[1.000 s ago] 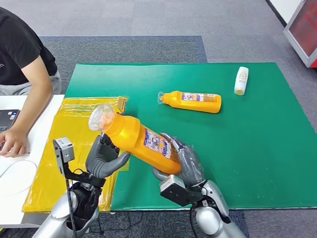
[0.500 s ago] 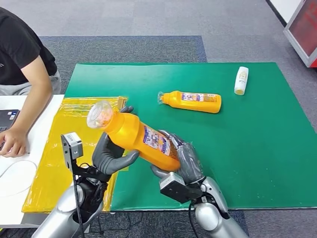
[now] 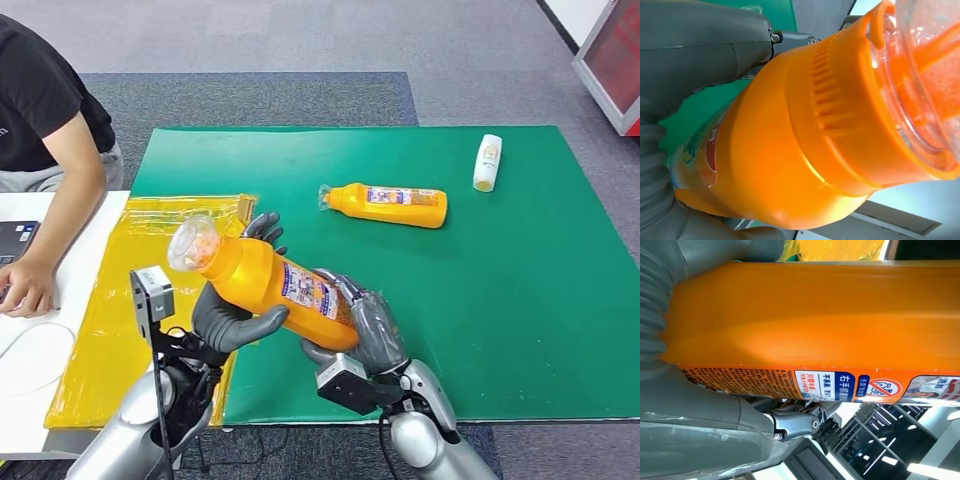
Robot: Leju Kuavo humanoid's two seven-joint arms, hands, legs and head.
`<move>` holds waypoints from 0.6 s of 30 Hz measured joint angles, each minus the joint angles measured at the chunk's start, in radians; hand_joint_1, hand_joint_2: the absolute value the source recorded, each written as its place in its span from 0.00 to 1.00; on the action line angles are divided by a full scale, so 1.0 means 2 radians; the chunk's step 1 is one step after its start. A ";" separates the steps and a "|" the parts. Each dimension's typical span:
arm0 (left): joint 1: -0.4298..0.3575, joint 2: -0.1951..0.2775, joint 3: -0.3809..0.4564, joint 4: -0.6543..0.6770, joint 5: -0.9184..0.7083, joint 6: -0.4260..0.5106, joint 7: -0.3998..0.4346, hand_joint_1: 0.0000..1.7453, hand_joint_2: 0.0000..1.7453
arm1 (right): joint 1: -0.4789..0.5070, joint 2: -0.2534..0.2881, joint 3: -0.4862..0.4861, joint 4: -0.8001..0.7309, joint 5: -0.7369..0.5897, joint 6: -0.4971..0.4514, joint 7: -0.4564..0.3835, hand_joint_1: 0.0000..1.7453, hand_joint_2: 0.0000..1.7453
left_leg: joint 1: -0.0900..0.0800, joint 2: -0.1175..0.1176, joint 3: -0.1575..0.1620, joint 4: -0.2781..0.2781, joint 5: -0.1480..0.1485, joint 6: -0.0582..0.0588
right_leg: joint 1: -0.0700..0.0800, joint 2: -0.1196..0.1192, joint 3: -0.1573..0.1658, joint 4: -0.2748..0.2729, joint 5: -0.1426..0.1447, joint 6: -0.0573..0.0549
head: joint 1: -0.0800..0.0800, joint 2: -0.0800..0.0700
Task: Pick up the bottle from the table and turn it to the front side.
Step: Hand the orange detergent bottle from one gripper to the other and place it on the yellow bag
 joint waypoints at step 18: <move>-0.008 -0.007 -0.006 0.013 -0.074 0.038 -0.014 1.00 1.00 | -0.007 0.002 0.004 0.017 -0.006 -0.004 -0.004 0.94 1.00 | 0.000 0.000 0.000 0.000 0.000 0.000 | 0.000 0.000 0.000 0.000 0.000 0.000 | 0.000 0.000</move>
